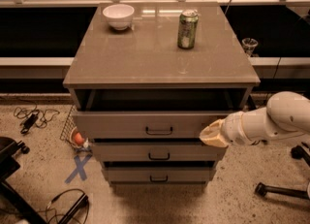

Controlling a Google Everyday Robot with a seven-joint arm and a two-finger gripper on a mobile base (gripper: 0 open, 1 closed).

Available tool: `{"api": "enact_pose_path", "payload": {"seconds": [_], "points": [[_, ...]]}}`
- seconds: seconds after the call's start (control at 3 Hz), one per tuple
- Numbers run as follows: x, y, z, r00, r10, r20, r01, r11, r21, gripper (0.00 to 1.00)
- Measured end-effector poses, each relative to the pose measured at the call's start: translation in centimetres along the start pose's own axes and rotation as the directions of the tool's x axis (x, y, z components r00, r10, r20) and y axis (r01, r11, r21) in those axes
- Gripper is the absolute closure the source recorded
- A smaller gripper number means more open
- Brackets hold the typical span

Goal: Close top drawer

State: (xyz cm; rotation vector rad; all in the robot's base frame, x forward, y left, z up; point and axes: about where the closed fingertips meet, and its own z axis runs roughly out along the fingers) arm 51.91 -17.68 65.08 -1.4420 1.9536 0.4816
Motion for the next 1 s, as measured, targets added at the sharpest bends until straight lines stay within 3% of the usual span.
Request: {"api": "enact_pose_path", "payload": {"seconds": [0.33, 0.67, 1.0], "points": [[-1.1, -3.1, 1.2, 1.000, -0.014, 0.009, 0.014, 0.9999, -0.007, 1.00], [-3.1, -6.3, 1.0, 0.999, -0.044, 0.030, 0.043, 0.9987, 0.027, 1.00], [-3.1, -6.3, 1.0, 0.999, -0.044, 0.031, 0.043, 0.9987, 0.027, 1.00]]}}
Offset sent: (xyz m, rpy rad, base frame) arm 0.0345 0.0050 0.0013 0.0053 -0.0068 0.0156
